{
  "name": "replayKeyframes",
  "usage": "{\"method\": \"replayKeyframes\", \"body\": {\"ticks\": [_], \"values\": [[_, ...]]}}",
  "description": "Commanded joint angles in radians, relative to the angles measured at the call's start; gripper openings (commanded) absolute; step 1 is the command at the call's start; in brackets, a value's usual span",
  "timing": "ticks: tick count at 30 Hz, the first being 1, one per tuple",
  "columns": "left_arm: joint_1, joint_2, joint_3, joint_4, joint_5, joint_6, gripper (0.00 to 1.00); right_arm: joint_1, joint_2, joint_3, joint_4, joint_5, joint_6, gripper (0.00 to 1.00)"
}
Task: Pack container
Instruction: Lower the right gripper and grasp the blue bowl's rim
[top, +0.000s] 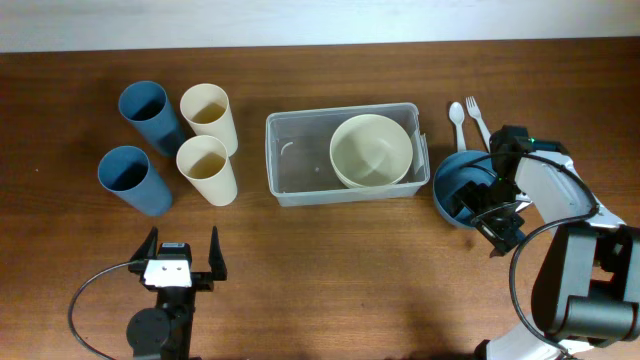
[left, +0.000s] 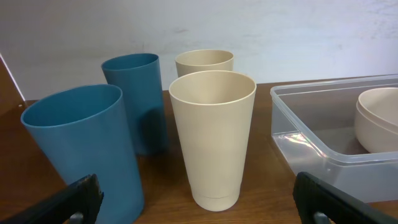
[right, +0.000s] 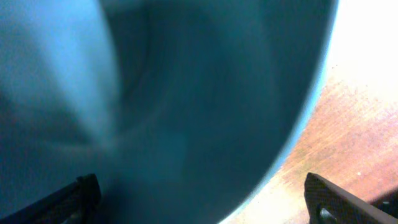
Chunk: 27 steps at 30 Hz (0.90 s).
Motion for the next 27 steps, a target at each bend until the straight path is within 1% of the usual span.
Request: {"method": "replayKeyframes", "body": {"ticks": [1, 17, 21, 22, 24, 26, 27], "values": [[0.003, -0.008, -0.006, 0.0, 0.011, 0.016, 1.0, -0.005, -0.023, -0.007, 0.006, 0.007, -0.002, 0.99], [0.003, -0.008, -0.006, 0.0, 0.011, 0.016, 1.0, -0.005, -0.022, -0.019, 0.125, 0.067, -0.008, 0.99], [0.003, -0.008, -0.006, 0.0, 0.011, 0.016, 1.0, -0.005, -0.022, -0.02, 0.141, 0.067, 0.021, 1.0], [0.003, -0.008, -0.006, 0.0, 0.011, 0.016, 1.0, -0.005, -0.022, -0.02, 0.144, 0.067, 0.021, 0.98], [0.003, -0.008, -0.006, 0.0, 0.011, 0.016, 1.0, -0.005, -0.022, -0.02, 0.144, 0.067, 0.021, 0.89], [0.003, -0.008, -0.006, 0.0, 0.011, 0.016, 1.0, -0.005, -0.022, -0.02, 0.143, 0.067, 0.021, 0.83], [0.003, -0.008, -0.006, 0.0, 0.011, 0.016, 1.0, -0.005, -0.022, -0.02, 0.143, 0.068, 0.02, 0.83]]}}
